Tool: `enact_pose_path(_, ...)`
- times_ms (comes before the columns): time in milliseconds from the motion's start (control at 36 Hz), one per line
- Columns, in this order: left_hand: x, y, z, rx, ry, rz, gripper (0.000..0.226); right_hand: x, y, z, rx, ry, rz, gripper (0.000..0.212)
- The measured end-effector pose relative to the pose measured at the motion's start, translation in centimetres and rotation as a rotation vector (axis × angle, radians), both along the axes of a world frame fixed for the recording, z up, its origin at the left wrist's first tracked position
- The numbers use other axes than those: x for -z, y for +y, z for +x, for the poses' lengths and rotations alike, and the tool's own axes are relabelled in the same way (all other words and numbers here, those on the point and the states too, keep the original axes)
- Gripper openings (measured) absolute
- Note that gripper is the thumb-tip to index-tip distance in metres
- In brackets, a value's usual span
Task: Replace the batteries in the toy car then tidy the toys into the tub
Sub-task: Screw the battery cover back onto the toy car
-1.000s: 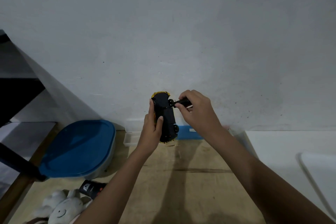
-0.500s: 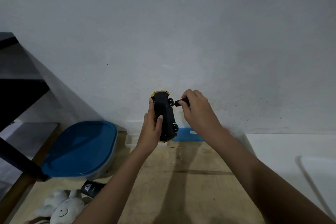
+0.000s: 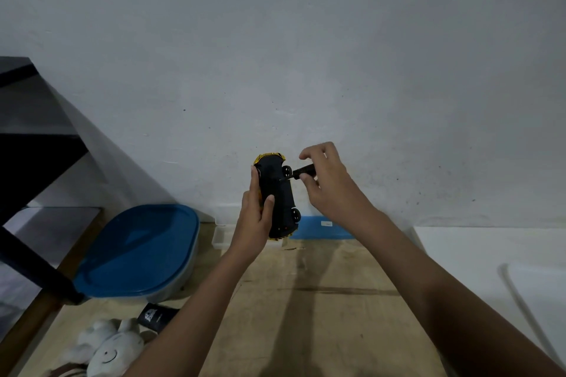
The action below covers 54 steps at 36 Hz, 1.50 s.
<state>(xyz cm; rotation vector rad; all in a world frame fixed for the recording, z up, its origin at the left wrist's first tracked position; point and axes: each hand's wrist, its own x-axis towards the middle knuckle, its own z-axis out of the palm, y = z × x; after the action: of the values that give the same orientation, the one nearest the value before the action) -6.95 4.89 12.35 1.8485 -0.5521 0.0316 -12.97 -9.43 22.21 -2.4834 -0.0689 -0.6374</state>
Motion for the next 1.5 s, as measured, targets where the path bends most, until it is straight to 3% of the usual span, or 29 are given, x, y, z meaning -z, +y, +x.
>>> enact_pose_path(167,-0.2,-0.2,-0.2,-0.012,0.012,0.003,0.061,-0.5,-0.3,-0.1,0.046,0.043,-0.131,0.015)
enact_pose_path(278,-0.2,-0.1,-0.1,-0.017,0.004,-0.004,0.061,-0.6,-0.4,-0.3,-0.059,0.019,-0.112,0.009)
enact_pose_path(361,-0.3,-0.2,-0.2,-0.01,0.002,-0.022,0.062,-0.6,-0.4,-0.3,0.004,0.026,-0.129,0.015)
enact_pose_path(1056,-1.7,0.2,-0.8,-0.023,-0.042,-0.018,0.061,-1.4,0.3,-0.3,0.011,-0.02,0.128,0.021)
enact_pose_path(1194,-2.0,0.3,-0.8,-0.022,-0.059,-0.013,0.061,-1.1,0.5,-0.4,0.0,-0.051,0.092,0.017)
enact_pose_path(1306,-2.2,0.4,-1.0,-0.003,-0.057,-0.013,0.061,-1.6,0.6,-0.7,0.058,-0.054,0.197,0.026)
enact_pose_path(1361,-2.4,0.3,-1.1,-0.01,-0.073,-0.02,0.062,-1.7,0.6,-0.8,0.03,-0.084,0.155,0.016)
enact_pose_path(1500,-2.7,0.3,-0.8,-0.033,-0.08,-0.038,0.063,-1.7,0.2,-0.8,0.05,-0.073,0.144,0.02)
